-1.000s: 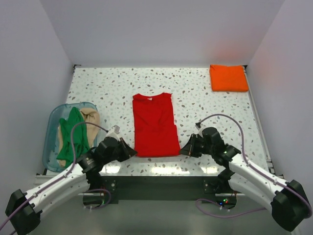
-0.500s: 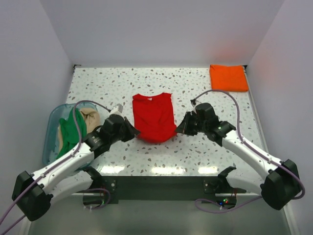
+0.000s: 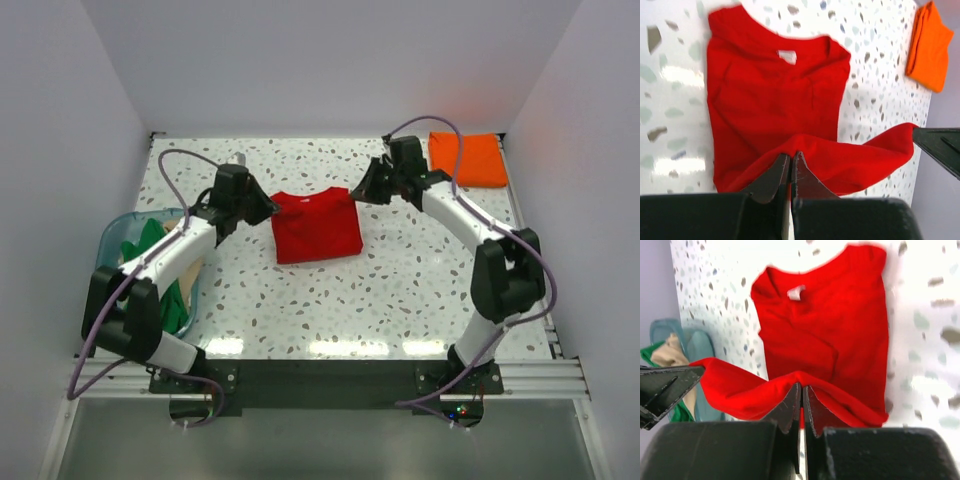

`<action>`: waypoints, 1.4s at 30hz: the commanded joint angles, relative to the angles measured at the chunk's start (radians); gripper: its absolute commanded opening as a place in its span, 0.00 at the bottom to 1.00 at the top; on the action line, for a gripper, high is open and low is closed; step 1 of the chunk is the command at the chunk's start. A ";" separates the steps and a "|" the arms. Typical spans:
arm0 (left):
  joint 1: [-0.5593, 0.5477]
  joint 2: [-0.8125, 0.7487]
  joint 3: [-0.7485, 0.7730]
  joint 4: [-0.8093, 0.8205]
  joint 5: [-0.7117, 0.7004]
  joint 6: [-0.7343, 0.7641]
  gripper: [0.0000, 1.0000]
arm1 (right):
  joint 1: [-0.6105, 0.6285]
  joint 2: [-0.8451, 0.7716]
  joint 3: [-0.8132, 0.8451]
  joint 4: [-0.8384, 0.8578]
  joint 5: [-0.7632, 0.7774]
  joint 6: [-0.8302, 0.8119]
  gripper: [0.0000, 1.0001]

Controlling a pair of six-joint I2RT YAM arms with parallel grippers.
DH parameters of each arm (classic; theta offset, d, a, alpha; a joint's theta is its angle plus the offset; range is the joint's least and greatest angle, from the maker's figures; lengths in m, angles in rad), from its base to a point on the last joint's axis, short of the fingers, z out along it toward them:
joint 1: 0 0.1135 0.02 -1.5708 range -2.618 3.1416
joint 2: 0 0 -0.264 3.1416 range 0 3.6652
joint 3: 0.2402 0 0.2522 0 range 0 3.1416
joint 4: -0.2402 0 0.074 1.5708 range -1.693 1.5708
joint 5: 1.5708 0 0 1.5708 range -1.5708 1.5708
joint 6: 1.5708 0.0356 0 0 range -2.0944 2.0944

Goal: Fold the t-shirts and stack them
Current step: Fold the tshirt

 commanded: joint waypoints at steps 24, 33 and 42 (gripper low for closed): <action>0.291 0.493 0.401 0.263 0.253 0.099 0.62 | -0.135 0.618 0.678 0.016 -0.110 0.008 0.55; 0.163 0.364 0.298 0.214 0.102 0.142 0.20 | -0.046 0.364 0.354 0.146 -0.047 -0.032 0.55; 0.124 0.586 0.453 0.168 0.134 0.174 0.00 | 0.047 0.494 0.406 0.173 -0.127 -0.028 0.54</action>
